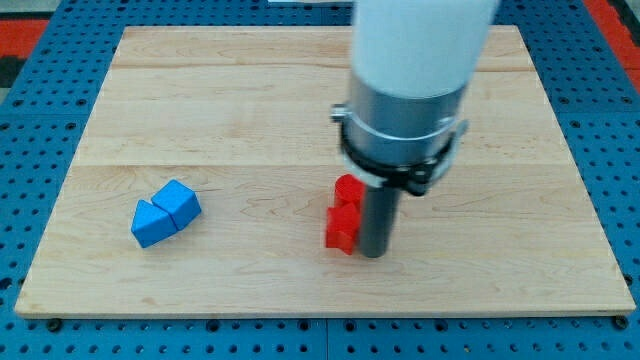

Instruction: Separate red star and the red circle

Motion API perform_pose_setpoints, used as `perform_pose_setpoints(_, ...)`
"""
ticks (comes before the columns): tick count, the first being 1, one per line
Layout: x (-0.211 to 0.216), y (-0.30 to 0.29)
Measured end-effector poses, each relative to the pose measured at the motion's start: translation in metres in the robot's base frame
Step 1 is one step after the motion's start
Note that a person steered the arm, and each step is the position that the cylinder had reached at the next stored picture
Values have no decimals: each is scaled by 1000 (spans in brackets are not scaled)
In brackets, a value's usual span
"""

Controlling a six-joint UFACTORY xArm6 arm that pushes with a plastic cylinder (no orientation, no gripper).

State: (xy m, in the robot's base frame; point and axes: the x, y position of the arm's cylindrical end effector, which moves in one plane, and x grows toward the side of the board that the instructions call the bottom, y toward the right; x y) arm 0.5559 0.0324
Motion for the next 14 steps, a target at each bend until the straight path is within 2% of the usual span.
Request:
perform_pose_setpoints(2,-52,-19)
perform_pose_setpoints(3,-54,-55)
perform_pose_setpoints(5,-70,-19)
perform_pose_setpoints(8,-135,16)
perform_pose_setpoints(9,-142,26)
perform_pose_setpoints(10,-125,34)
perform_pose_setpoints(14,-168,58)
